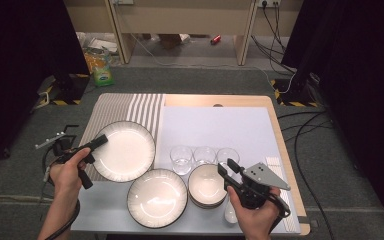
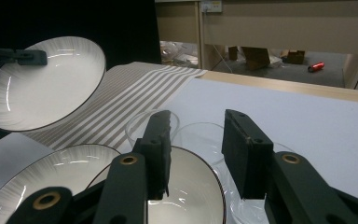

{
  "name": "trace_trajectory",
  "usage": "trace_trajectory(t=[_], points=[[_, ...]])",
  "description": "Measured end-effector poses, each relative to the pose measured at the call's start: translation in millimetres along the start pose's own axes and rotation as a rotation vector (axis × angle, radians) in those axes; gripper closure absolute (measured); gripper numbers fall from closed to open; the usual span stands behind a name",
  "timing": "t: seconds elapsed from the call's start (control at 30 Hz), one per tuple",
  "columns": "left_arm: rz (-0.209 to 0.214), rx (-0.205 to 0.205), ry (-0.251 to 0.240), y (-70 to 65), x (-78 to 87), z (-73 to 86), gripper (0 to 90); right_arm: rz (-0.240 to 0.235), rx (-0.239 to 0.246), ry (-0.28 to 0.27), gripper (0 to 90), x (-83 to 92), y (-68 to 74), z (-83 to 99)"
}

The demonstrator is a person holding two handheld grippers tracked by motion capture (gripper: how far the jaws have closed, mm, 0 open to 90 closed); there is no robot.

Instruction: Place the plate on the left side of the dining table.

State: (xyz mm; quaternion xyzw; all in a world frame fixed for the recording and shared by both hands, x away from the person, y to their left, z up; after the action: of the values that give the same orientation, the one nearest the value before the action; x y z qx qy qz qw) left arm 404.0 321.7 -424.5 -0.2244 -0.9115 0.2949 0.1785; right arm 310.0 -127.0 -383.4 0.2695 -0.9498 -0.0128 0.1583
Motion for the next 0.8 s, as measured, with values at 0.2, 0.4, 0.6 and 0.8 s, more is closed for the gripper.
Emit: trace_trajectory(t=[0.2, 0.4, 0.6, 0.8], points=[[0.006, 0.000, -0.004, -1.8, -3.5, -1.7, 81.6, 0.005, 0.008, 0.005, 62.3, -0.7, 0.3, -0.1], [0.005, -0.003, -0.009, -2.0, -3.0, -4.6, 81.6, 0.003, 0.007, 0.003, 62.4, -0.8, 0.6, 0.0], [0.003, 0.006, -0.011, 0.3, -3.9, -6.3, 81.6, 0.008, 0.006, 0.003, 62.5, -0.1, 0.1, 0.0], [-0.002, 0.008, -0.012, 2.5, -5.8, -8.2, 81.6, 0.012, 0.002, 0.000, 62.5, 0.1, -1.5, -0.1]])
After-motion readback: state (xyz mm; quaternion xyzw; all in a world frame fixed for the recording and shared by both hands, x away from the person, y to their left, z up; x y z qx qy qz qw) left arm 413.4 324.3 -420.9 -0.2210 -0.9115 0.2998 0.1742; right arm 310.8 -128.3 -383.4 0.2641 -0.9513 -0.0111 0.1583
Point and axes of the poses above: each handheld gripper's, and its own axes: x roughly backward along the jaws, z roughly out of its underside, y roughly to its left, the point moved 4 cm from there along -x, roughly forward along the jaws, and after that the axes turned 2 degrees about -y, right-handed, at the moved point
